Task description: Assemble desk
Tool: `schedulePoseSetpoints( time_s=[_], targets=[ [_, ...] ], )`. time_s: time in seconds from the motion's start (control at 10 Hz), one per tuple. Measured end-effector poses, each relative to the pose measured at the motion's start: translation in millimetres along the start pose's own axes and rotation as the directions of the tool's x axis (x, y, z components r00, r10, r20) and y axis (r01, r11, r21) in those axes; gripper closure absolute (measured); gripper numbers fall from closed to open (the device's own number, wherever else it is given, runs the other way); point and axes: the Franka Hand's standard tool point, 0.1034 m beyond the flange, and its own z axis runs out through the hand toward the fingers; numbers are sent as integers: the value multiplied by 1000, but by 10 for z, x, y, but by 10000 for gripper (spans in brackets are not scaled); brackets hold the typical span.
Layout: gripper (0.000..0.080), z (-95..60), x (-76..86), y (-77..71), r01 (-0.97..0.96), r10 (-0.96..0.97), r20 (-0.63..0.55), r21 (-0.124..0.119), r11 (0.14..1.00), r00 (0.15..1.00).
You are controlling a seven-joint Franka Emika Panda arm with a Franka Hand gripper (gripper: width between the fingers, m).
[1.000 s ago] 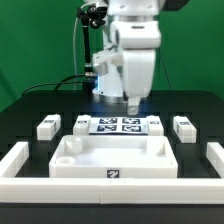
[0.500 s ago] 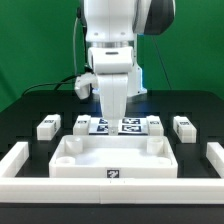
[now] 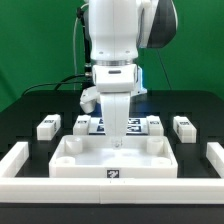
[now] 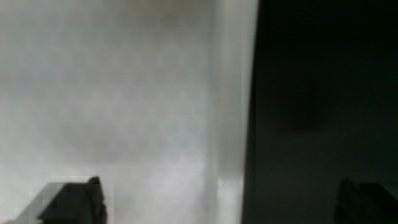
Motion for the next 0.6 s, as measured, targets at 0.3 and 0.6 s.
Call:
schedulePoseSetpoints(
  time_s=[0.3,0.6],
  targets=[
    [281,5,4,7,-25,25,-1,-11,1000,1000],
    [554,6,-1,6,-26,26,-1,-11,1000,1000]
  ],
)
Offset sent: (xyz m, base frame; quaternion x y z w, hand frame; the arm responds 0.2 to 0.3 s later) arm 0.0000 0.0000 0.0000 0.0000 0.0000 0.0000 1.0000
